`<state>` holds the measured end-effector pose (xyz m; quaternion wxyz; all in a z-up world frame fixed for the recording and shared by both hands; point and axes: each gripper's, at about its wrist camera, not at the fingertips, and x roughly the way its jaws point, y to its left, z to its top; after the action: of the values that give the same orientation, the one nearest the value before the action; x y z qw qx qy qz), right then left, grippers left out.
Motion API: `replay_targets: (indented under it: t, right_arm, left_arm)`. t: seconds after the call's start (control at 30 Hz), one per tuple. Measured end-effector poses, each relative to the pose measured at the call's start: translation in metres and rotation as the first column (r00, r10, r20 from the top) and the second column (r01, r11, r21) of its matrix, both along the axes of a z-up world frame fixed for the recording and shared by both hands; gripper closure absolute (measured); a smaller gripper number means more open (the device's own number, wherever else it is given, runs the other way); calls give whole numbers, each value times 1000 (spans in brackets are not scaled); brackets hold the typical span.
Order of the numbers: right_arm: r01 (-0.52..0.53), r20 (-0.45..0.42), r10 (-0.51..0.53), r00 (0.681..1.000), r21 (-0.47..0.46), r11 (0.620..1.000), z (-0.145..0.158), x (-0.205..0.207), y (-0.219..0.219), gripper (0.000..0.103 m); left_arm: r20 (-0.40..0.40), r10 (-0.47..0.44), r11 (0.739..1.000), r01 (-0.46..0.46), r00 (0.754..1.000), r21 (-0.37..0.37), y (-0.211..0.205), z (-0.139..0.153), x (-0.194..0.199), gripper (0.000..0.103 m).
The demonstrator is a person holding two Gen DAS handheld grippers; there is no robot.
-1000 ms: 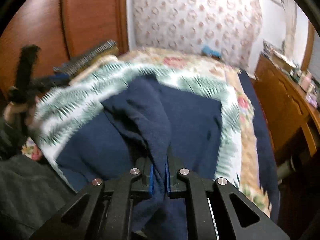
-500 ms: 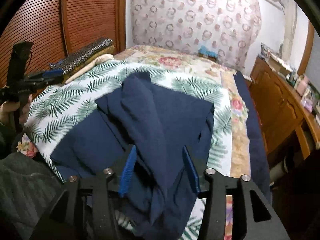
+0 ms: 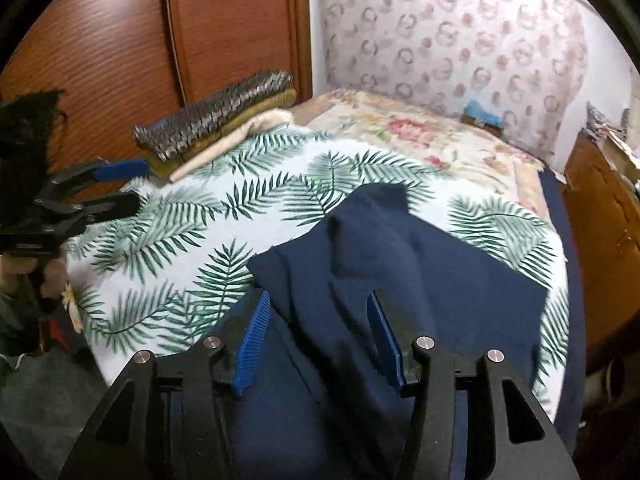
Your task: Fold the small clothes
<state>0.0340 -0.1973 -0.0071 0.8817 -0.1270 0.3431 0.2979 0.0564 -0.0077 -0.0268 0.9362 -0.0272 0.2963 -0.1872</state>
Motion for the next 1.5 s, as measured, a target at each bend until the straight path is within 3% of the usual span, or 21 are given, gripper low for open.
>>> replay_targets:
  t: [0.23,0.43,0.47,0.53,0.6,0.67,0.87,1.07,1.17,1.3,1.47,1.5]
  right_arm:
    - [-98,-94,97,991,-14,995,-23,37,38,50]
    - [-100,-116,92,989,-70,993,-42,58,57,51]
    - [-97,-115,90,989,-56,994,-42,60,55,57]
    - [-81,-112,78,991,-29,996,-40,62,50,80]
    - [-82,-102,83,991,12,997,-36,60,45,93]
    - [-72,-72,74,995,37,997,-30,57,40,96]
    - [39,71,-45,997,82,996,13,48,-6,97]
    - [216,120,-221,968,54,975,37,75,-74,97]
    - [294,89,-293,952,1,956,28,101,-99,97]
    - [383,21,-383,924,-69,921,-6,135,-119,97]
    - [410,-26,-413,910,-83,908,-34,154,-122,97]
    - [411,-29,-414,910,-78,908,-35,158,-120,92]
  left_arm:
    - [-20,21,1000,-21,1000,-11,11,-6,2,27]
    - [-24,19,1000,-19,1000,-4,12,-8,2,27]
    - [-24,19,1000,-19,1000,-4,12,-8,2,27]
    - [-27,18,1000,-18,999,-4,12,-9,3,27]
    - [-30,18,1000,-18,999,-4,12,-10,3,27]
    - [-33,14,1000,-14,999,-4,10,-11,4,27]
    - [-39,-7,1000,8,999,7,3,-13,6,27]
    - [-44,-22,1000,22,999,2,-3,-12,9,27]
    - [-52,-32,999,32,998,2,-8,-13,13,27]
    - [-59,-55,998,56,997,19,-16,-15,24,27]
    - [-70,-85,995,88,994,49,-31,-16,46,27]
    - [-73,-89,994,94,993,59,-35,-16,52,27]
